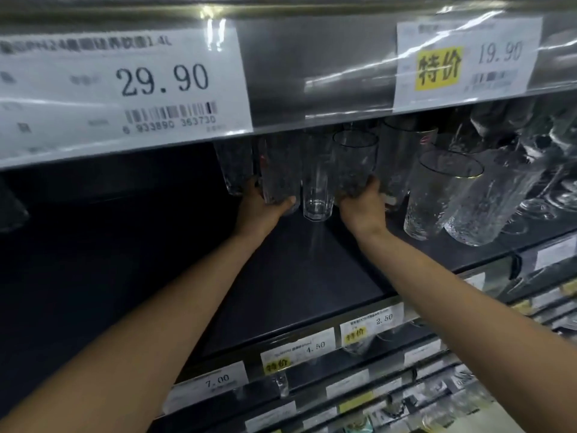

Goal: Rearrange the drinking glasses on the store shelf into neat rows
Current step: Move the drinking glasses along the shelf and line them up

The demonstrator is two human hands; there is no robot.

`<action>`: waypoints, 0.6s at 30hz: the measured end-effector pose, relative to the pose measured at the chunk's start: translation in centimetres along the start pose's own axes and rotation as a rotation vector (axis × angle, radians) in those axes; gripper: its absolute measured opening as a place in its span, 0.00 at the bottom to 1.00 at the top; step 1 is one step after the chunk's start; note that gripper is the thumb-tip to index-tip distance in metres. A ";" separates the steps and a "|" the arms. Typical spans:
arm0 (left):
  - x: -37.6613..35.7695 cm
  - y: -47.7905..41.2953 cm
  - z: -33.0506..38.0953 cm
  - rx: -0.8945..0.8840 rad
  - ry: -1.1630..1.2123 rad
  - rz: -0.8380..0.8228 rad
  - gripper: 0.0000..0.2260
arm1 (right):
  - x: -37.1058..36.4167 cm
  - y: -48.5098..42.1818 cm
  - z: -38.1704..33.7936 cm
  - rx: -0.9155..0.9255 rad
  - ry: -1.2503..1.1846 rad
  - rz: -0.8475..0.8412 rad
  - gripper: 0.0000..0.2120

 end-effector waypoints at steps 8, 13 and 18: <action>-0.3 -1.0 -0.1 -0.050 -0.032 -0.008 0.30 | -0.2 -0.8 -0.3 0.045 0.130 0.045 0.26; -0.2 -1.1 -0.4 -0.047 -0.051 -0.018 0.29 | -0.3 -0.7 -0.7 0.051 0.211 0.053 0.33; 0.4 -1.6 -0.8 -0.073 -0.131 -0.043 0.28 | -0.7 -0.3 -0.7 0.044 0.185 0.021 0.34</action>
Point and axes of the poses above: each hand's wrist, its own y-axis away from the middle knuckle, its own x-axis out of the back of the hand, z = x × y, the point moved 7 cm from there along -y, towards the middle knuckle, and after that the axes turned 1 degree about -z, right-handed, at the moved point
